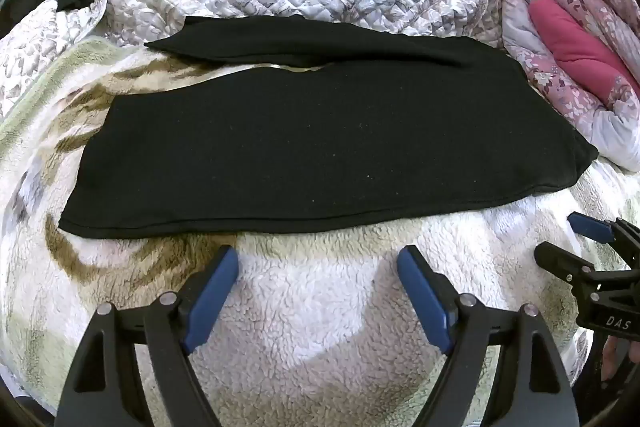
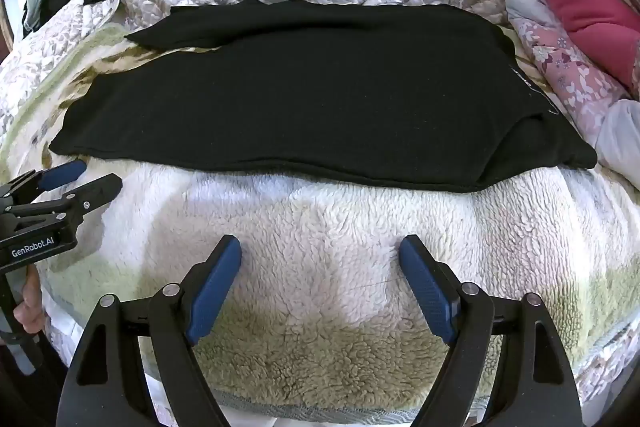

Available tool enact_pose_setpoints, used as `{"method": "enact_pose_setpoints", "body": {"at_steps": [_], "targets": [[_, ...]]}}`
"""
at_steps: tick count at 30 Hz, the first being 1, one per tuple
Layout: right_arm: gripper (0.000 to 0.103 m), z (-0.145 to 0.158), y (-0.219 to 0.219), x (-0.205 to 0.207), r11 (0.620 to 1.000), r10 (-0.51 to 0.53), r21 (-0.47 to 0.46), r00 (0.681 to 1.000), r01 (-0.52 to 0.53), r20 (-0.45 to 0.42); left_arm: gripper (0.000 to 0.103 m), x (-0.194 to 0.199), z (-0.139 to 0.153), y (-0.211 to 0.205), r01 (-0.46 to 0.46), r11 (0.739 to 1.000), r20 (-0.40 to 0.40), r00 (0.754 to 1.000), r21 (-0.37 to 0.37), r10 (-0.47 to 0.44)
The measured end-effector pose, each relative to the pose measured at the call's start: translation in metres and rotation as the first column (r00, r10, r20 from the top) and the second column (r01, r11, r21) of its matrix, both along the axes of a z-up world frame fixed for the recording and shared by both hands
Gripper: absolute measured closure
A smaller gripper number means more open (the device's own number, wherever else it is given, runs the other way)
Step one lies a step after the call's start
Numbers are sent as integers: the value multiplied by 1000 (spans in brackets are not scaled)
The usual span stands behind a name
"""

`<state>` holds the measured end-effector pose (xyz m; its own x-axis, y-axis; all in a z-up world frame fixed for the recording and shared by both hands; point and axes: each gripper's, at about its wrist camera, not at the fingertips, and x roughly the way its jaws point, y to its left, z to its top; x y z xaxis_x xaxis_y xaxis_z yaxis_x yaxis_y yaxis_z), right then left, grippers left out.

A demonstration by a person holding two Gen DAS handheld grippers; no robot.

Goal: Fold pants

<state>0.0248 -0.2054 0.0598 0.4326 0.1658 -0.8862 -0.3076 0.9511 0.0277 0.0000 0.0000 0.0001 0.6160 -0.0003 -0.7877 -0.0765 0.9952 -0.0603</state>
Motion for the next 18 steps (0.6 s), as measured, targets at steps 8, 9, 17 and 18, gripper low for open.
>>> {"method": "enact_pose_setpoints", "body": {"at_steps": [8, 9, 17, 18], "targets": [[22, 0, 0, 0, 1000, -1, 1, 1000, 1, 4, 19, 0, 0, 0, 1, 1000, 3, 1000, 4, -1], [22, 0, 0, 0, 1000, -1, -1, 1000, 1, 4, 19, 0, 0, 1, 1, 1000, 3, 1000, 3, -1], [22, -1, 1, 0, 1000, 0, -2, 1000, 0, 7, 19, 0, 0, 0, 0, 1000, 2, 1000, 8, 0], [22, -1, 1, 0, 1000, 0, -3, 1000, 0, 7, 19, 0, 0, 0, 0, 1000, 2, 1000, 8, 0]]}}
